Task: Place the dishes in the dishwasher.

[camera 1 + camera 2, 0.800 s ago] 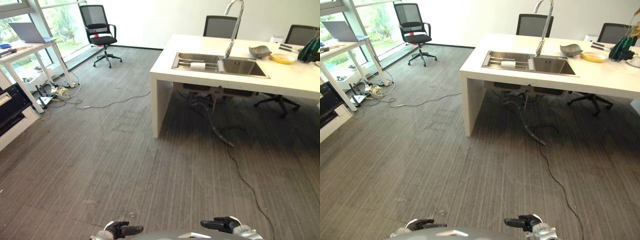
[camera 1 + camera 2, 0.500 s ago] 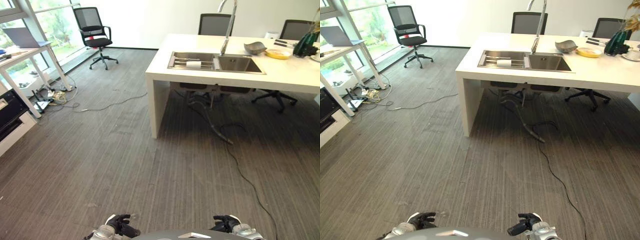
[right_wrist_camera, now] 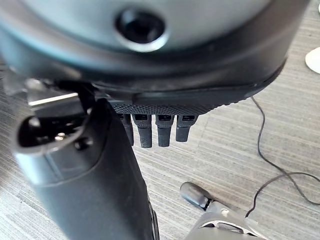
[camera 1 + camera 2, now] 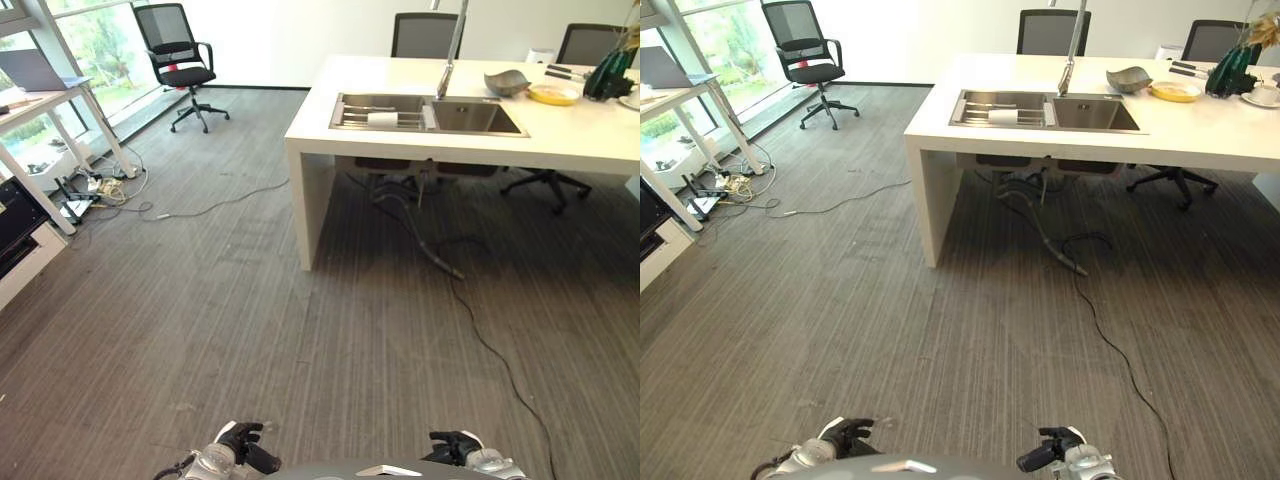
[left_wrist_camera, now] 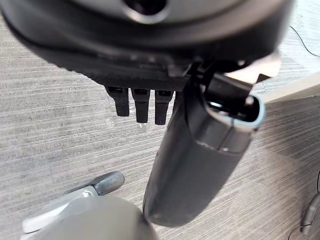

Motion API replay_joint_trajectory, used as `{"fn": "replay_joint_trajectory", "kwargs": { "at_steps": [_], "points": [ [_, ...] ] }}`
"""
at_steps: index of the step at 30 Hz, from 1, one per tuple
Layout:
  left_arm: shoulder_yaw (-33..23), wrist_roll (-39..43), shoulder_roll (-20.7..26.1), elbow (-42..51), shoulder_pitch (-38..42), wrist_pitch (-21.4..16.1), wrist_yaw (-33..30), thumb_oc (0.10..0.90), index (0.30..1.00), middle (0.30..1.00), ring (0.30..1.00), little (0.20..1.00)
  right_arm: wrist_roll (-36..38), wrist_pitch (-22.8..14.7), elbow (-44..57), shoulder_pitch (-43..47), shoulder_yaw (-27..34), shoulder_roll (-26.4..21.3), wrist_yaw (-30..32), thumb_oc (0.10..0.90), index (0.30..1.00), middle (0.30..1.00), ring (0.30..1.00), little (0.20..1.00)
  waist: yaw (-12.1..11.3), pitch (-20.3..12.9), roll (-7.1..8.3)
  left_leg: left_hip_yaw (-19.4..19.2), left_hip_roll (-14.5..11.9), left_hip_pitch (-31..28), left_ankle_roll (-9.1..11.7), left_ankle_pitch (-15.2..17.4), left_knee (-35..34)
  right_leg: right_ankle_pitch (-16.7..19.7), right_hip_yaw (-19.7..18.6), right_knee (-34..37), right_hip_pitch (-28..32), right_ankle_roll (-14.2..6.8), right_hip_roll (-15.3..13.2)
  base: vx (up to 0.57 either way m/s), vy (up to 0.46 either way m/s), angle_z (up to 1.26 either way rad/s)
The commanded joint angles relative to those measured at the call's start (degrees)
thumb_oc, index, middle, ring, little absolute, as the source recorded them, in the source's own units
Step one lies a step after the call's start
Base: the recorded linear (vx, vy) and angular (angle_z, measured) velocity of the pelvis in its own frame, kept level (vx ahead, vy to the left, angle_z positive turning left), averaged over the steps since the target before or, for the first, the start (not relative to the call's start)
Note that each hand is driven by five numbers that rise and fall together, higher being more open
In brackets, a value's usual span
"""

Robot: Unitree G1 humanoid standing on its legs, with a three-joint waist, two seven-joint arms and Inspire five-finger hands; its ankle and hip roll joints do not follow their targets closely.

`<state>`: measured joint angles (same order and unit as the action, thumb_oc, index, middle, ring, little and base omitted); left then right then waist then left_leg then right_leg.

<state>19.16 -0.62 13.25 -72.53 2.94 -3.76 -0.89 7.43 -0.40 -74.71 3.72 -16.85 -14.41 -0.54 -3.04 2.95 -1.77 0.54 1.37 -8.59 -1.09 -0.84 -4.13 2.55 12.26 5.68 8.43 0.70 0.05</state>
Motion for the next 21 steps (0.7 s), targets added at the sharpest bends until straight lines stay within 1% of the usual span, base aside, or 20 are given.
{"fn": "replay_joint_trajectory", "kwargs": {
  "at_steps": [1, 4, 8, 10, 14, 18, 21],
  "points": [
    [1.17, -0.20, -0.82, -0.81, 5.15, -2.41, -2.32, 0.800, 0.900, 0.900, 0.900, 0.900, 3.98, -2.89, -0.72, 3.67, 1.05, -1.94, 1.32, 0.800, 0.900, 0.900, 0.900, 0.900, -0.78, -0.42, 2.04, -0.96, -0.01, 4.04, 2.48, -0.37, -0.87, -1.09, 0.19, -0.68, -1.21, -6.93, -2.78, -0.05, -0.010, -0.08],
    [0.61, 0.60, -1.04, 0.68, 4.01, -2.83, -3.38, 0.800, 0.900, 0.900, 0.900, 0.900, 4.01, -3.86, 1.60, 3.05, -0.10, -1.20, 1.68, 0.800, 0.900, 0.900, 0.900, 0.900, -0.38, 0.27, 2.62, -1.52, -0.28, 3.59, 2.58, -0.37, -0.87, -1.18, -0.07, -0.68, -0.92, -6.79, -2.66, -0.01, -0.027, -0.08],
    [0.86, 2.33, -1.21, 2.25, 3.78, -3.12, -3.21, 0.800, 0.900, 0.900, 0.900, 0.900, 5.13, -4.67, 3.67, 4.35, -0.83, -1.16, 1.97, 0.800, 0.900, 0.900, 0.900, 0.900, 0.23, 1.42, 2.92, -2.07, -0.54, 3.84, 2.69, -0.77, -0.87, -0.69, -0.65, -0.68, -1.58, -6.74, -2.62, -0.05, -0.024, -0.11],
    [0.37, 7.10, -1.88, 1.59, 4.85, -2.76, -1.06, 0.800, 0.900, 0.900, 0.900, 0.900, 7.61, -5.18, 5.13, 6.36, -1.17, -1.34, 1.38, 0.800, 0.900, 0.900, 0.900, 0.900, 0.80, 2.44, 2.85, -2.74, -0.57, 4.46, 2.58, -0.89, -0.87, -0.07, -1.25, -0.68, -2.42, -6.67, -2.63, -0.08, 0.008, -0.13],
    [0.89, 6.91, -2.43, 2.18, 4.79, -2.46, -0.39, 0.800, 0.900, 0.900, 0.900, 0.900, 6.97, -4.51, 5.29, 5.82, -1.76, -1.20, 0.68, 0.800, 0.900, 0.900, 0.900, 0.900, 1.02, 2.08, 2.65, -3.27, -0.59, 3.47, 2.47, -0.23, -0.87, -0.46, -1.47, -0.68, -1.60, -6.60, -2.63, 0.05, 0.006, -0.18],
    [1.54, 6.28, -2.84, 2.39, 5.51, -2.53, -1.15, 0.800, 0.900, 0.900, 0.900, 0.900, 6.81, -4.16, 5.85, 6.17, -2.43, -0.88, 0.74, 0.800, 0.900, 0.900, 0.900, 0.900, 1.03, 1.78, 2.56, -3.23, -0.62, 2.73, 2.45, -0.05, -0.87, -0.67, -1.58, -0.68, -0.91, -6.56, -2.68, 0.03, 0.001, -0.01],
    [3.22, 5.04, -2.92, 4.23, 6.18, -2.48, -1.65, 0.800, 0.900, 0.900, 0.900, 0.900, 7.24, -4.18, 7.68, 6.87, -2.60, -1.23, 1.50, 0.800, 0.900, 0.900, 0.900, 0.900, 0.84, 1.78, 2.35, -3.15, -0.38, 2.66, 2.34, -0.01, -0.87, -0.81, -1.45, -0.68, -0.78, -6.61, -2.65, 0.00, 0.000, 0.00]
  ]
}}
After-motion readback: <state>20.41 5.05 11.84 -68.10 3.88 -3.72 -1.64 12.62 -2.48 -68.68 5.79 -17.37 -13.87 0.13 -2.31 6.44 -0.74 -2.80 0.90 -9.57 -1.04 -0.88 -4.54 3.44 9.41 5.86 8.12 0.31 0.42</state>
